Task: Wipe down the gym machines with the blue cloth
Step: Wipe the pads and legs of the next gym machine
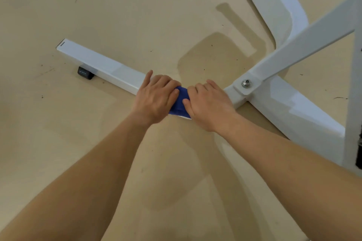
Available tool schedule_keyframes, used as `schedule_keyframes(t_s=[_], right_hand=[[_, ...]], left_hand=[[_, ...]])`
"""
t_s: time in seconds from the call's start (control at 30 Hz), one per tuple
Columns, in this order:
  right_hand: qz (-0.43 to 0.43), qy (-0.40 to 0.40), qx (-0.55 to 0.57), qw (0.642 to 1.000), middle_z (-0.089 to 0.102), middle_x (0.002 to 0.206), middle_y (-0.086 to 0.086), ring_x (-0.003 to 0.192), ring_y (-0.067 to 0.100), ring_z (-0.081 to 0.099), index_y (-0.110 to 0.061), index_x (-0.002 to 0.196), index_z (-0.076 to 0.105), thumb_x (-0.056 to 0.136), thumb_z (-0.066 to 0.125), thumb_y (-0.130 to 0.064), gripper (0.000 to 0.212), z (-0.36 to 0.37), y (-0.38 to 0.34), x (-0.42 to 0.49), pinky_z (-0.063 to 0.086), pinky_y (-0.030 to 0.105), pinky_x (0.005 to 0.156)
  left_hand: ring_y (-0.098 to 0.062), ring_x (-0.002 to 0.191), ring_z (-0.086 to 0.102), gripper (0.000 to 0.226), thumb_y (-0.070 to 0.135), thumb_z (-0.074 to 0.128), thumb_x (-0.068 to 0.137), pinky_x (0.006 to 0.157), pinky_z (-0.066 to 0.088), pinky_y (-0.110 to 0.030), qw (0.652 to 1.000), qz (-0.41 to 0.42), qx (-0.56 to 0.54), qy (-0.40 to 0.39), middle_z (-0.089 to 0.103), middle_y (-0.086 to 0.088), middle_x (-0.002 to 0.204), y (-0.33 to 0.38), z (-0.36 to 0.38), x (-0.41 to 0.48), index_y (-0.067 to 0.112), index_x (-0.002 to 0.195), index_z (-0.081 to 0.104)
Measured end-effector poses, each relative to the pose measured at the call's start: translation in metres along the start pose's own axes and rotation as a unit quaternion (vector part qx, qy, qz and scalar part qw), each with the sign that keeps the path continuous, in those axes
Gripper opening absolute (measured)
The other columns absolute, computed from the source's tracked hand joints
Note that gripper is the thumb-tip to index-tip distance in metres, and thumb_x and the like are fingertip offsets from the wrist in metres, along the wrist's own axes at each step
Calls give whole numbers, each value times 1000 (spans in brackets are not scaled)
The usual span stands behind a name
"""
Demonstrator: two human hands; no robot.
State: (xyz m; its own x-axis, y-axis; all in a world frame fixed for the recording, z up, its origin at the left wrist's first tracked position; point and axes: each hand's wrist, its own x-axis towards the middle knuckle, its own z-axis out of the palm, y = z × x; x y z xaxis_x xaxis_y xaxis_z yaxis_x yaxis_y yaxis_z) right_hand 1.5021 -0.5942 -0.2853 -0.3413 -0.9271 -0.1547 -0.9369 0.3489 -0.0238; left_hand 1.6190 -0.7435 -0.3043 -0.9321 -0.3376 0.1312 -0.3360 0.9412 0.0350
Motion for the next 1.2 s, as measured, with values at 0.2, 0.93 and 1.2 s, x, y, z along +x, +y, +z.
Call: schedule_keyframes(t_s=[0.2, 0.93, 1.2], right_hand=[[-28, 9, -6, 1000, 62, 106, 5, 97, 27, 59, -14, 114, 50, 104, 16, -38, 42, 2, 0, 10, 25, 45, 115], [-52, 271, -163, 947, 62, 129, 22, 114, 35, 63, 0, 137, 55, 103, 45, -39, 53, 45, -12, -8, 46, 44, 104], [-96, 311, -272, 906, 38, 153, 26, 138, 39, 44, 0, 150, 38, 103, 38, -8, 47, 60, 103, -59, 40, 48, 112]], left_hand=[[-30, 99, 55, 39, 27, 27, 98, 108, 32, -49, 999, -37, 3, 39, 60, -5, 99, 7, 1, -2, 12, 102, 63], [-32, 146, 28, 60, 42, 30, 105, 118, 28, -45, 991, 58, 104, 65, 35, -15, 155, -12, 24, -34, 0, 148, 37], [-31, 142, 36, 53, 32, 50, 102, 117, 29, -46, 990, 0, 28, 135, 43, -16, 151, 114, 46, -23, 1, 145, 43]])
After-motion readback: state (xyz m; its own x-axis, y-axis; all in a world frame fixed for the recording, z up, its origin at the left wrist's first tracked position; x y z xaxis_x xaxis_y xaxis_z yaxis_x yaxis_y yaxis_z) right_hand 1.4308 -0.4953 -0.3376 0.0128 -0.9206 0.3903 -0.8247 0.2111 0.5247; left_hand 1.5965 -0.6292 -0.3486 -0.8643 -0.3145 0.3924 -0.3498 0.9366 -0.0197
